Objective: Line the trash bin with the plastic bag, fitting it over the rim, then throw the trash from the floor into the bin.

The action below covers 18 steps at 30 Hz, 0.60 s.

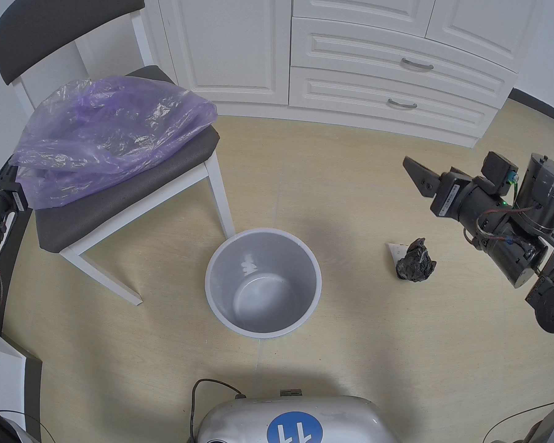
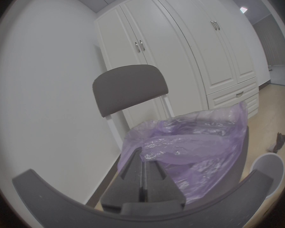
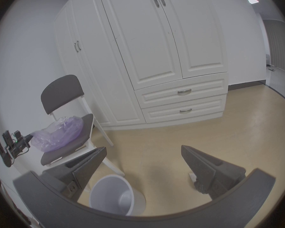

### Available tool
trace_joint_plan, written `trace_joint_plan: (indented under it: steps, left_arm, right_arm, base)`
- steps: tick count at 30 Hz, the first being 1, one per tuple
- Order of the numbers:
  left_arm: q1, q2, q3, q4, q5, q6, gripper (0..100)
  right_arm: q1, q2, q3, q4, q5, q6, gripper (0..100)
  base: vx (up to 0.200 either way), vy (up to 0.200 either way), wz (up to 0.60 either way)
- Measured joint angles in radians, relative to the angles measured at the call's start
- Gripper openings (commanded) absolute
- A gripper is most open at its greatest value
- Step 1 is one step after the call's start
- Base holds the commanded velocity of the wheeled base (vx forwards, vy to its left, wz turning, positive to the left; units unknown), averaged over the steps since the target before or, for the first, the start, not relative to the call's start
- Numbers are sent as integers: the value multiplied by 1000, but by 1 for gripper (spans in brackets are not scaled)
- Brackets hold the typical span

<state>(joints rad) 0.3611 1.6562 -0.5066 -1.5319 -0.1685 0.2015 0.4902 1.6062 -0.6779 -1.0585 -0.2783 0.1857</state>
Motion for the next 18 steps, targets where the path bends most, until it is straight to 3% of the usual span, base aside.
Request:
trace_joint_plan:
  steps: [3,7,11,18]
  left_arm:
    - [-59,-3,17,0,0,0,0]
    - [-157,-8,30,0,5,-4,0]
    - [-260,-13,13,0,79,-13,0]
    - [-335,-9,-13,1,108,-41,0]
  right_arm:
    - [3,35,-5,-101,-9,-12,100]
    - [3,52,-6,-133,-13,-29,100]
    - [3,41,-4,-132,-18,-38,100]
    - [38,8,29,-133,-21,-56,100]
  base:
    - [0,0,0]
    - [0,0,0]
    - [0,0,0]
    - [0,0,0]
